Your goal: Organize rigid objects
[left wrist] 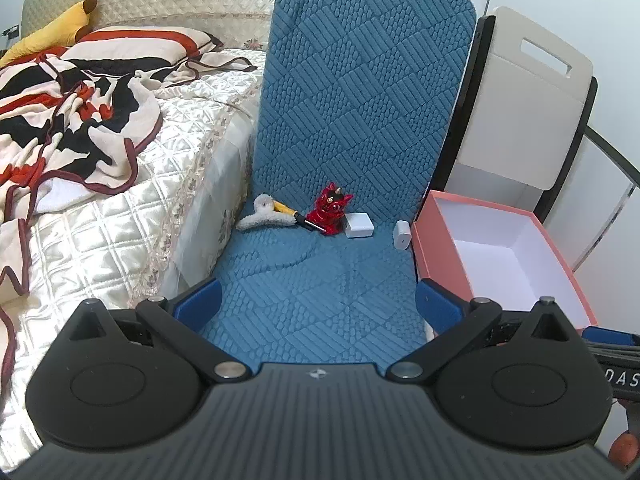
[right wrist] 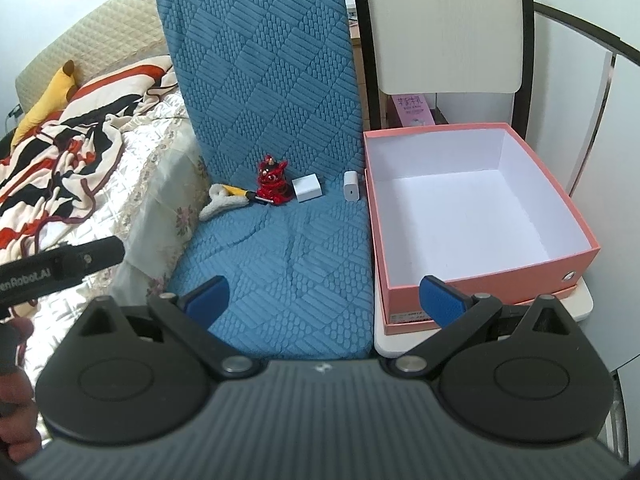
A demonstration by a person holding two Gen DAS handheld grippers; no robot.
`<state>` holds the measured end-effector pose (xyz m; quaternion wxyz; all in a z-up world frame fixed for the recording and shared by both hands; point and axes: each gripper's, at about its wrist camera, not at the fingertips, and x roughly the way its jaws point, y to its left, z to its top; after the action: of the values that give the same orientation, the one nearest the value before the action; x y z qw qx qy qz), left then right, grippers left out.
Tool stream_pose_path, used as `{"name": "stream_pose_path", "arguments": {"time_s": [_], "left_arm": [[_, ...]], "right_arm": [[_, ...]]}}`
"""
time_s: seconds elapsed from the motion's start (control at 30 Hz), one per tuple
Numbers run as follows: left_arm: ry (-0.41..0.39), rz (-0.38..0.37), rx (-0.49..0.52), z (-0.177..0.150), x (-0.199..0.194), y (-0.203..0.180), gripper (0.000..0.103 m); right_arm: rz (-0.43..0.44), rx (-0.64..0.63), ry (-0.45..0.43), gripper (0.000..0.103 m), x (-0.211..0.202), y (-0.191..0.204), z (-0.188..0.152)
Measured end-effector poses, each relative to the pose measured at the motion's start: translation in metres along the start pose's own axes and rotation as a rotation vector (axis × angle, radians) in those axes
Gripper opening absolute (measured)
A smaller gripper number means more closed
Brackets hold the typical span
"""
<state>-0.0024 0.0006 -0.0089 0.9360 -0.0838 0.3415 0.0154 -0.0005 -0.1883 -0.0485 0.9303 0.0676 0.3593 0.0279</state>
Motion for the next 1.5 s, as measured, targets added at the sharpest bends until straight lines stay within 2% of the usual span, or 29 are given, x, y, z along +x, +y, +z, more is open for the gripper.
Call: {"name": "stream_pose_path", "arguments": {"time_s": [0.47,0.8,1.07,1.1,1.23,1.3,1.5], "left_arm": [[0.049,0.007,0.002,0.009,0.048,0.001,0.103],[0.074,0.003,0.022,0.024,0.107,-0.001,0.103],[0.069,-0.017,0.041,0.044,0.158,-0.001,0.103],[0.069,-0.019,0.039,0.046,0.165,0.0,0.103],[0.072,-0.026,0.035,0.057,0.194,0.005,0.103],[0.073,-0.031,0.027,0.061,0.208,0.008,0.103],[0.056,-0.046,0.008,0.073,0.251,0.016,0.103]], "right_arm": [[0.02,0.013,0.02,0.103,0.031,-0.004,0.007],[0.022,0.012,0.04,0.103,0.073,-0.004,0.024],[0.003,0.013,0.009,0.102,0.111,0.003,0.041],[0.0,0.016,0.007,0.098,0.116,0.003,0.043],[-0.025,0.0,0.002,0.092,0.138,0.009,0.05],[-0.039,-0.015,0.006,0.082,0.149,0.012,0.053],[-0.073,-0.062,0.024,0.073,0.185,0.019,0.06]]}}
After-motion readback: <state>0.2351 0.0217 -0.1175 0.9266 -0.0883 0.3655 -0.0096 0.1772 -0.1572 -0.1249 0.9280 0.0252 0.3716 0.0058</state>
